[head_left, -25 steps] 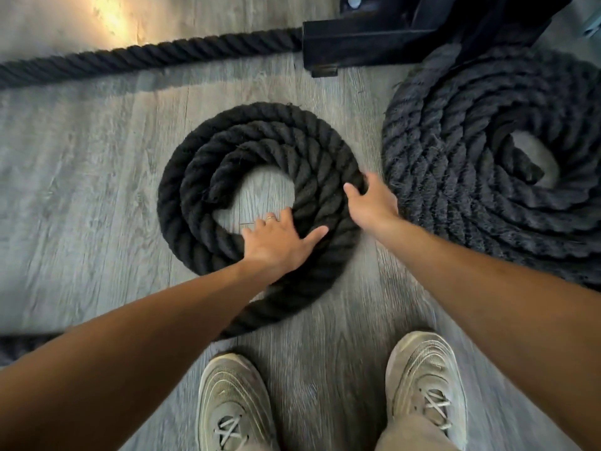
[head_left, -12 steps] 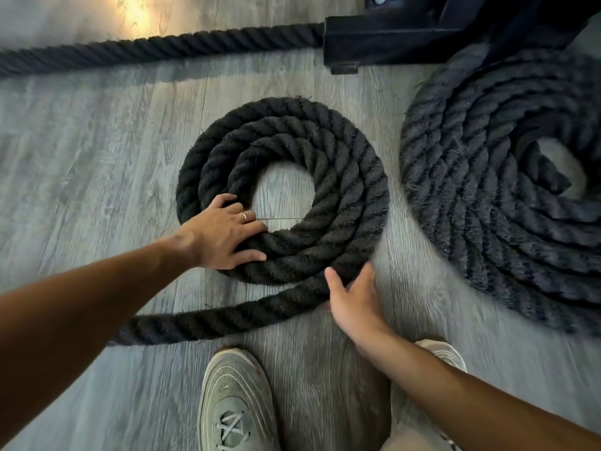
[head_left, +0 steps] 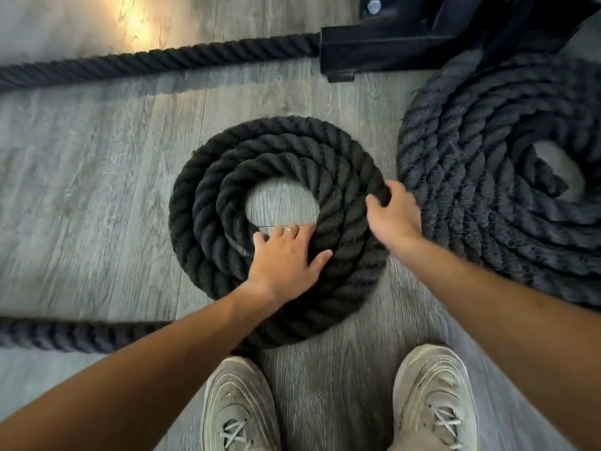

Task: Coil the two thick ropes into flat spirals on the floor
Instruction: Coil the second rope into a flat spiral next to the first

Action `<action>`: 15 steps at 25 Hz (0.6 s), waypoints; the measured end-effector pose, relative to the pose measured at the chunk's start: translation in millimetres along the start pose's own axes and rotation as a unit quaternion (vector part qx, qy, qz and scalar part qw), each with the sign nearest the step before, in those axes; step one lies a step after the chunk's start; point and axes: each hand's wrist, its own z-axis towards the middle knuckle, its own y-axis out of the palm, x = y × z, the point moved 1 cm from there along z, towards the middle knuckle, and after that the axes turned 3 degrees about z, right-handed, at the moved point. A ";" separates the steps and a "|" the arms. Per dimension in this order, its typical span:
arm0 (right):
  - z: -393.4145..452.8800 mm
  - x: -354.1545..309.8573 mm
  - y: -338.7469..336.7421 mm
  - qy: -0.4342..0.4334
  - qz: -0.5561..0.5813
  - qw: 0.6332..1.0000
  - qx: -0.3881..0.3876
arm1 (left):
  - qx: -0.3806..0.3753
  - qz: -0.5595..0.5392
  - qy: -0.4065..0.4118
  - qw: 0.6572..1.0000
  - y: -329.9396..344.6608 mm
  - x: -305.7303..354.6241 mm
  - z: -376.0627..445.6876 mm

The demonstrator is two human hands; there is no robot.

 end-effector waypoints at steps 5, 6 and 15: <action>-115.0 38.1 26.2 0.066 0.036 0.997 -0.016 | -0.064 0.130 0.204 0.968 -22.7 -100.9 15.4; -134.2 42.8 28.6 0.066 0.037 0.997 -0.030 | -0.098 0.166 0.223 0.956 -24.6 -111.7 22.8; -98.2 45.1 27.3 0.070 0.057 0.990 -0.108 | -0.039 0.123 0.099 0.987 -1.2 -79.0 24.4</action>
